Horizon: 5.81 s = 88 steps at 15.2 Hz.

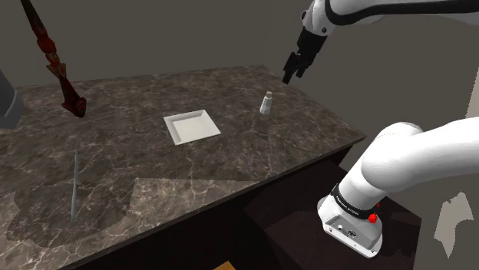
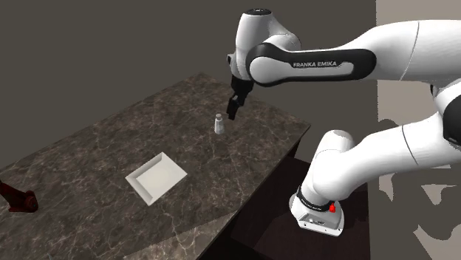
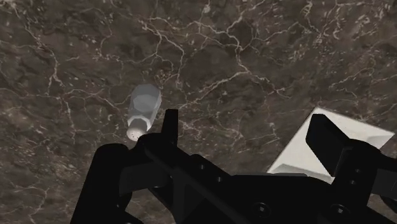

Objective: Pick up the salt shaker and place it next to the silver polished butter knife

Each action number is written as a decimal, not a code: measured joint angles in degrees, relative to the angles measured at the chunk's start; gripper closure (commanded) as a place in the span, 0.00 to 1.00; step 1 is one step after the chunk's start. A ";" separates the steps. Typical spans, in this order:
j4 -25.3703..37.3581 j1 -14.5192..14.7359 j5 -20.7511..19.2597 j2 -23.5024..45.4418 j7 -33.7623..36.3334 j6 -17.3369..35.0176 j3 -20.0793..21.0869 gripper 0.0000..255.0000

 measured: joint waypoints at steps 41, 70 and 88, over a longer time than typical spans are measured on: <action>1.28 1.82 17.45 37.37 -11.50 40.26 -13.73 1.00; 11.91 -0.75 7.26 24.83 -1.75 18.24 -11.31 1.00; 11.22 3.76 5.83 20.17 15.91 15.51 1.02 1.00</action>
